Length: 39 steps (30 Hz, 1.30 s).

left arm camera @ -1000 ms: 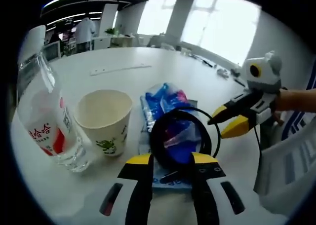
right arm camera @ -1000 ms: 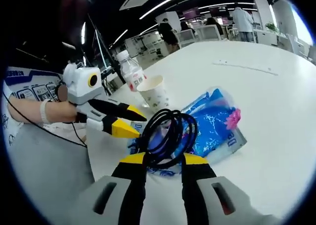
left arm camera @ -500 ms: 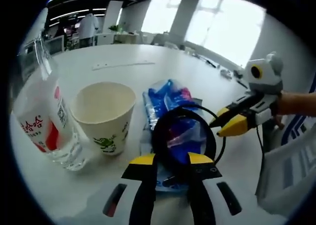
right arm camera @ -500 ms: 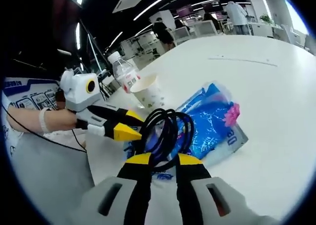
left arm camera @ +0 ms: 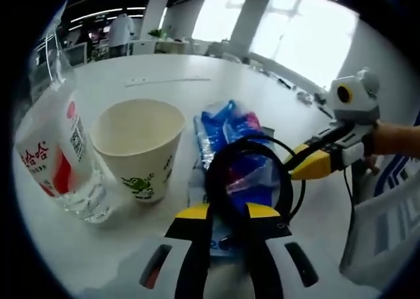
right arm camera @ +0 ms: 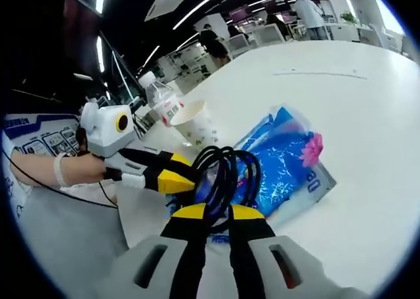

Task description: Arrange the tabletop items into an orderly group along one side of the table until the central work area is clear of visible clutter.

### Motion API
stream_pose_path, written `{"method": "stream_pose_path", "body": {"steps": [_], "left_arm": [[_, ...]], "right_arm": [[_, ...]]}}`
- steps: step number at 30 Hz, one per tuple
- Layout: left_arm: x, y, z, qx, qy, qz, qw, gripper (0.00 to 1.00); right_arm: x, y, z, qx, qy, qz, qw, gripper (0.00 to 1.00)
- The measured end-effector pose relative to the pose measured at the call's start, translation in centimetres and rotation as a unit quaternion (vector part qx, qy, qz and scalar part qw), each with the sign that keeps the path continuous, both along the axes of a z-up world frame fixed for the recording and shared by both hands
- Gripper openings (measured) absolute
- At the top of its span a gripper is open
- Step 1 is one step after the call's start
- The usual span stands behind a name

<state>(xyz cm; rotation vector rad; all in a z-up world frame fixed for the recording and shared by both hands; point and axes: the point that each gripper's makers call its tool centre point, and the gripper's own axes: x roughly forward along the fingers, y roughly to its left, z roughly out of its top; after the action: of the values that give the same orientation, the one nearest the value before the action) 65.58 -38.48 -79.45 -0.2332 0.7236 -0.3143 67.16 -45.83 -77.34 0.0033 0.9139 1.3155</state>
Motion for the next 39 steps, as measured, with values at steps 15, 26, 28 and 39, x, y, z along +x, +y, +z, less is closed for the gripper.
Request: {"method": "stream_pose_path", "body": {"steps": [15,26,28,39], "left_arm": [[0.7,0.5,0.0,-0.001,0.002,0.016,0.9999,0.05],[0.3,0.5,0.7,-0.002,0.002,0.021,0.9998,0.02],[0.2,0.5,0.9,-0.003,0.002,0.021,0.9998,0.02],[-0.7,0.1,2.6,-0.012,-0.007,0.018,0.9997,0.02]], "right_arm": [[0.1,0.3,0.7,0.007,0.023,-0.013,0.9996,0.03],[-0.3,0.2,1.5,0.007,0.029,-0.016,0.9994,0.02],[-0.3,0.2,1.7,0.009,0.030,-0.018,0.9994,0.02],[-0.8,0.0,3.5,0.017,0.016,-0.011,0.9997,0.01]]}}
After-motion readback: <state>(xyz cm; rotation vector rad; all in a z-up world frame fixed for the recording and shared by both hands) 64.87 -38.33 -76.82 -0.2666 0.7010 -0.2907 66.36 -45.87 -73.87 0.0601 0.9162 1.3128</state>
